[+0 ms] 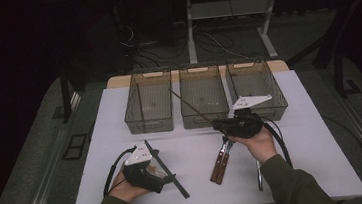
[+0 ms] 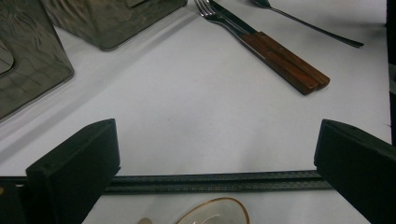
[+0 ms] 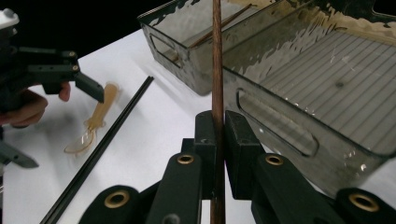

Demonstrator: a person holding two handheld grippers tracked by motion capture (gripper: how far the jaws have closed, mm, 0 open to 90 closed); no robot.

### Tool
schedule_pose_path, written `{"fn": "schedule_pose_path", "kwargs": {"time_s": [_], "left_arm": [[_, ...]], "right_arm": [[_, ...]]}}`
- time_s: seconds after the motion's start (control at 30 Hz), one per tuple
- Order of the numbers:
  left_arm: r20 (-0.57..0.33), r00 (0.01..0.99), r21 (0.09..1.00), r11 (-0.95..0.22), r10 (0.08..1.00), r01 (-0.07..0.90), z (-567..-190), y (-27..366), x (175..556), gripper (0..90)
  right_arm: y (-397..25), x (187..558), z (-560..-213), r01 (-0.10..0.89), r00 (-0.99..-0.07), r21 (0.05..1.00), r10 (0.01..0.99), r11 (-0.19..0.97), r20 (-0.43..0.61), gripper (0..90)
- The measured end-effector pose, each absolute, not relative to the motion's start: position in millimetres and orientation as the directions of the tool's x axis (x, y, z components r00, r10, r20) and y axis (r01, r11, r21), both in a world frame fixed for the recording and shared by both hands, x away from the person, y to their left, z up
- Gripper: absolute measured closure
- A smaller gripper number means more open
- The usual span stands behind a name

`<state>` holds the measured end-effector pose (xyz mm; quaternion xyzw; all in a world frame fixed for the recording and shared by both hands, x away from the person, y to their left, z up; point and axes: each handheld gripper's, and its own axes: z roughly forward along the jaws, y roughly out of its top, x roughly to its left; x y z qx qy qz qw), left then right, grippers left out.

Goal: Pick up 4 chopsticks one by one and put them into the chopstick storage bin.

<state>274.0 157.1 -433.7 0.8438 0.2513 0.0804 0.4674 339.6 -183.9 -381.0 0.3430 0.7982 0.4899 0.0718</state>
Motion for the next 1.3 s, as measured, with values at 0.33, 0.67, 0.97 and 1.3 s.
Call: {"fn": "schedule_pose_path", "kwargs": {"time_s": [0.33,0.67,0.97,1.3], "left_arm": [[-0.101,0.860,0.831,-0.433,0.500,0.349,-433.5,157.6,274.4,0.0],[-0.103,0.862,0.834,-0.429,0.497,0.347,-433.2,157.6,274.0,0.0],[-0.112,0.864,0.835,-0.425,0.490,0.350,-431.9,157.6,273.7,0.0],[-0.114,0.865,0.836,-0.423,0.489,0.349,-431.9,158.1,273.7,0.0]], "right_arm": [[-162.2,359.7,-374.9,0.495,-0.729,0.833,0.640,0.248,0.242,83.6],[-145.0,377.0,-366.3,0.492,-0.718,0.842,0.650,0.221,0.248,83.6],[-130.7,392.3,-358.4,0.497,-0.699,0.842,0.671,0.207,0.248,83.6],[-111.9,408.1,-353.9,0.499,-0.687,0.847,0.679,0.182,0.259,83.6]]}}
